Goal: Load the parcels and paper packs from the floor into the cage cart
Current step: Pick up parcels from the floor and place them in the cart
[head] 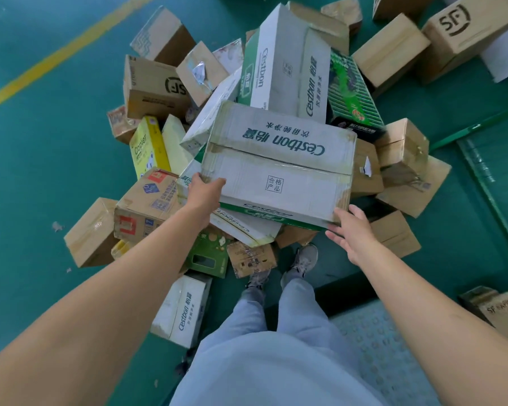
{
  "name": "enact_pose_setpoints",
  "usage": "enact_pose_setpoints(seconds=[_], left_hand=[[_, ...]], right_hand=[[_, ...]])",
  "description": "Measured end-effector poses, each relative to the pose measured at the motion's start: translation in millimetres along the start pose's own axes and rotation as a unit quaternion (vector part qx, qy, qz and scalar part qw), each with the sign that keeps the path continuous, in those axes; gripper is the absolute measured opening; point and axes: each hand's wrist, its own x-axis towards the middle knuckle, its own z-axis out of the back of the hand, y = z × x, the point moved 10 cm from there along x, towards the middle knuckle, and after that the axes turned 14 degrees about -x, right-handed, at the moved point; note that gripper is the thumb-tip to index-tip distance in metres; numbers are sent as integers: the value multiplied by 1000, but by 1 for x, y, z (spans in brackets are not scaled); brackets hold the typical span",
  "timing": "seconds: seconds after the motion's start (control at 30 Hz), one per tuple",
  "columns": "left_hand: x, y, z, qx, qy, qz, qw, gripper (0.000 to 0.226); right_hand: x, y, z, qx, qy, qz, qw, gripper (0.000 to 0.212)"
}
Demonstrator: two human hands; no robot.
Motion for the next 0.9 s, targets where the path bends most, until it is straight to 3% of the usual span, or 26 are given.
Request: enact_pose_setpoints(seconds=[0.27,0.6,0.77,0.9], left_hand=[[8,3,3,-15,-4,45,999,65],[-14,-52,14,38,89,-84,992,76],[-55,-63,12,80,148,-157,973,71],[-97,-52,-1,138,215,-229,939,76]], right_hand=[[4,3,-4,-34,46,7,998,53],[-60,5,1,40,-45,83,995,52],[-117,-41,5,100,-105,92,985,51],[-165,-98,11,157,-164,87,970,57]])
